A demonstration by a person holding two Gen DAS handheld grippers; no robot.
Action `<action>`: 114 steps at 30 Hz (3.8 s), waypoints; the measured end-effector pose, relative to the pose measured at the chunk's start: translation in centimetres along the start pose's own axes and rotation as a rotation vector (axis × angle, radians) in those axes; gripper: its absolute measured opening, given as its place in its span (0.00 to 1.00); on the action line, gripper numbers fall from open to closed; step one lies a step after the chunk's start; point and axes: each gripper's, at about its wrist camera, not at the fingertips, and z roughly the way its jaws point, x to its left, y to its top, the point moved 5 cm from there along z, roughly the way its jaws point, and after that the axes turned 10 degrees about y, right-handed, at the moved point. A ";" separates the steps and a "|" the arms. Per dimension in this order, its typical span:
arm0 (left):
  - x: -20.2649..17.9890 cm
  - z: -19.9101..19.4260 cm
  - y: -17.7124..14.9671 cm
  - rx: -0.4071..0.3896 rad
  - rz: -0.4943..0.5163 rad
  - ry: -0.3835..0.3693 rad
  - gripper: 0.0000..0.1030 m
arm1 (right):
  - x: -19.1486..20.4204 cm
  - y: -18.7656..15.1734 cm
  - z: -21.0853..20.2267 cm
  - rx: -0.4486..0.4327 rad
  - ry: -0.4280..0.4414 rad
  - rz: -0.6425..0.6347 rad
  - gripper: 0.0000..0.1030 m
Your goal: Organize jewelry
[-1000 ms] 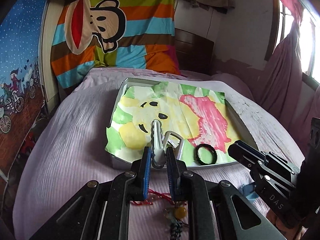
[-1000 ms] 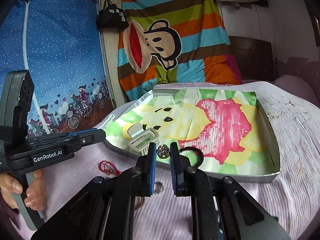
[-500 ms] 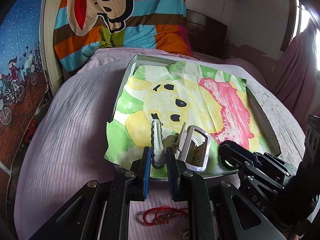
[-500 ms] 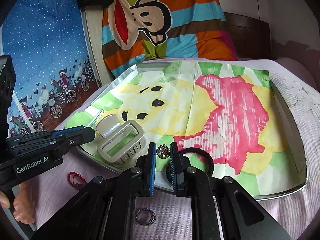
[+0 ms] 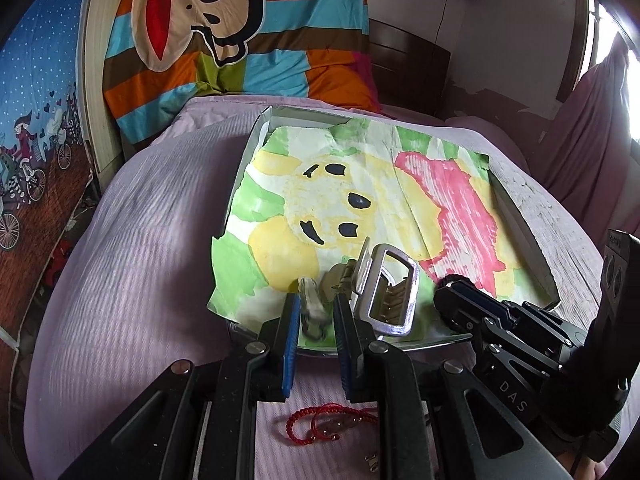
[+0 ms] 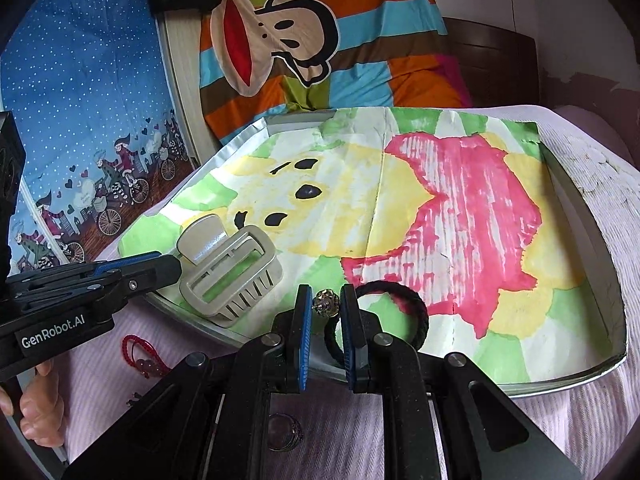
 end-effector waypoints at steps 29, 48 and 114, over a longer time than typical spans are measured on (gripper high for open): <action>1.9 -12.8 -4.9 -0.408 -0.049 0.102 1.00 | 0.9 -1.8 -17.5 -0.425 -0.044 -0.044 0.98; 1.0 -15.9 -9.1 -0.455 0.004 0.082 1.00 | 2.2 -8.0 -23.3 -0.458 -0.128 -0.135 0.99; -2.1 -6.7 -12.1 0.009 0.166 0.024 0.47 | 1.9 -15.8 -15.2 0.041 0.037 -0.099 0.44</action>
